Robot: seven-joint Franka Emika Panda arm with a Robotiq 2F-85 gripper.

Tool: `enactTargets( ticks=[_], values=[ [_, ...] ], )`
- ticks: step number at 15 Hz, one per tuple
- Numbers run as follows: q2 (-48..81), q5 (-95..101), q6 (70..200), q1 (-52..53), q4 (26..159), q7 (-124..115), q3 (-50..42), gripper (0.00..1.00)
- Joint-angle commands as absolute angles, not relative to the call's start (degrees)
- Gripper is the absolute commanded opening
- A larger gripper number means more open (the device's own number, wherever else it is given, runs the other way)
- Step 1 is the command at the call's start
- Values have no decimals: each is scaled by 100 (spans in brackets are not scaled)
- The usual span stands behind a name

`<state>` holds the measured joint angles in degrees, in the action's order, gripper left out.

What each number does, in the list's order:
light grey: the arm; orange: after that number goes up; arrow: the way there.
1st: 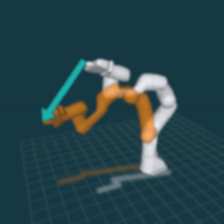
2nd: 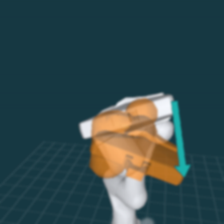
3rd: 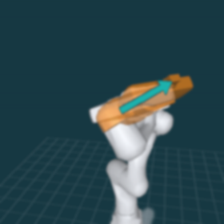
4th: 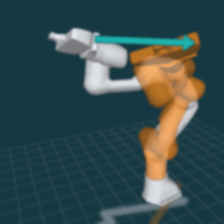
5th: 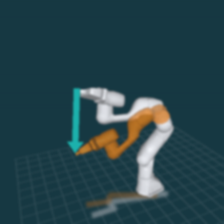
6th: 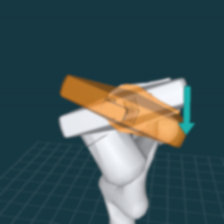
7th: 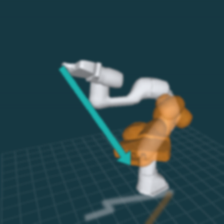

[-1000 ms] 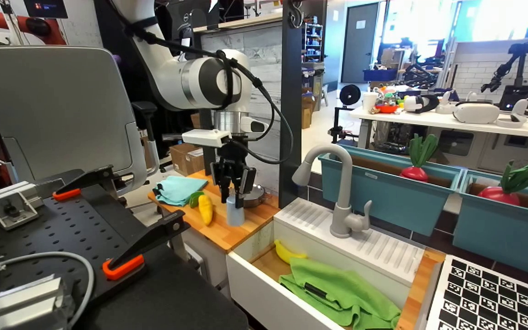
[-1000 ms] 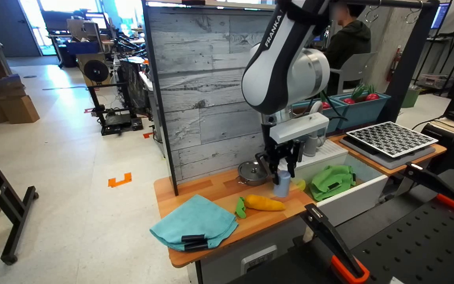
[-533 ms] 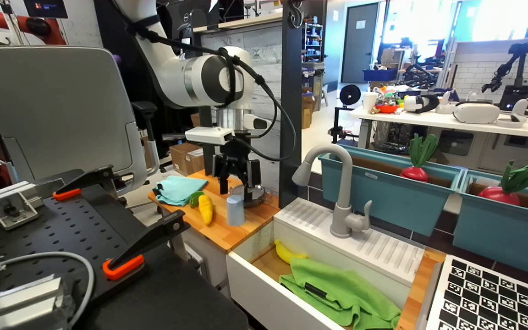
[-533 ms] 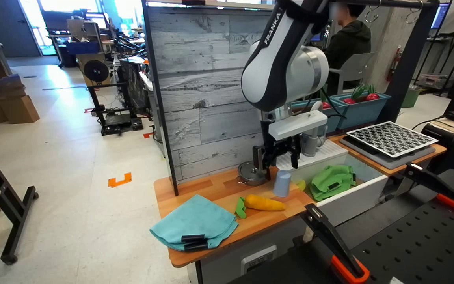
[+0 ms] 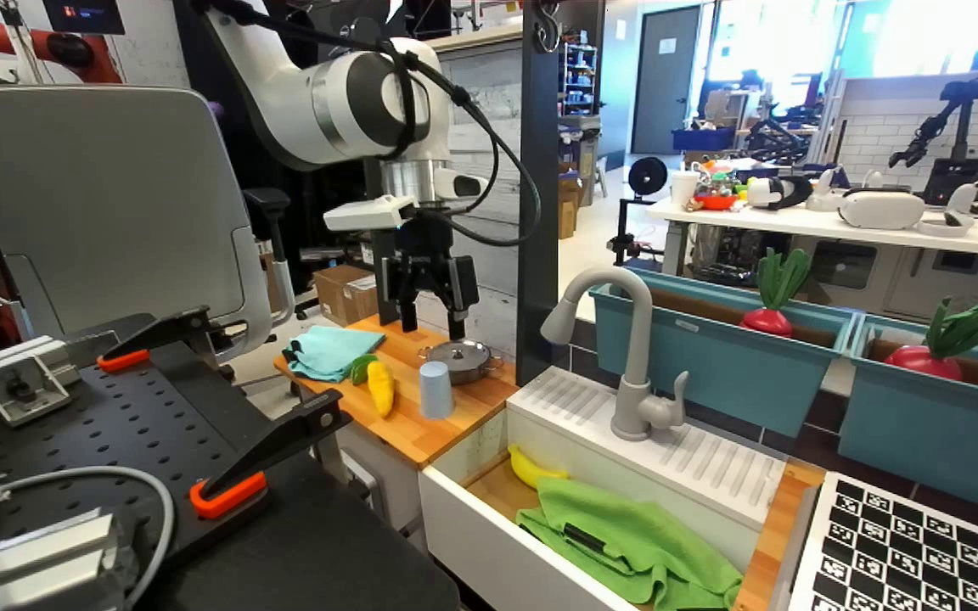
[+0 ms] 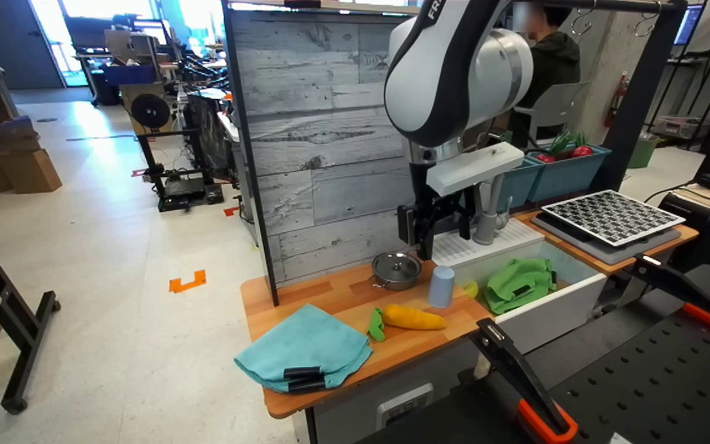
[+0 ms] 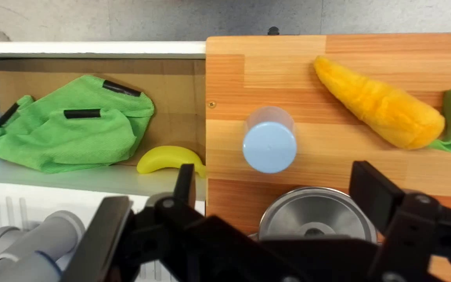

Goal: Pick up the light blue cup from the countertop and move it to the right.

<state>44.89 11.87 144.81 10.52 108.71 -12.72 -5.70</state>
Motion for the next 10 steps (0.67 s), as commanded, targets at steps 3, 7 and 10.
enactTargets(
  ticks=[3,7,10],
  values=[
    [3984,1588,14611,1426,11431,-1546,-805,100],
    [3851,1618,14612,1486,11589,-1572,-842,100],
    [3851,1622,14613,1484,11592,-1573,-853,100]
  ],
)
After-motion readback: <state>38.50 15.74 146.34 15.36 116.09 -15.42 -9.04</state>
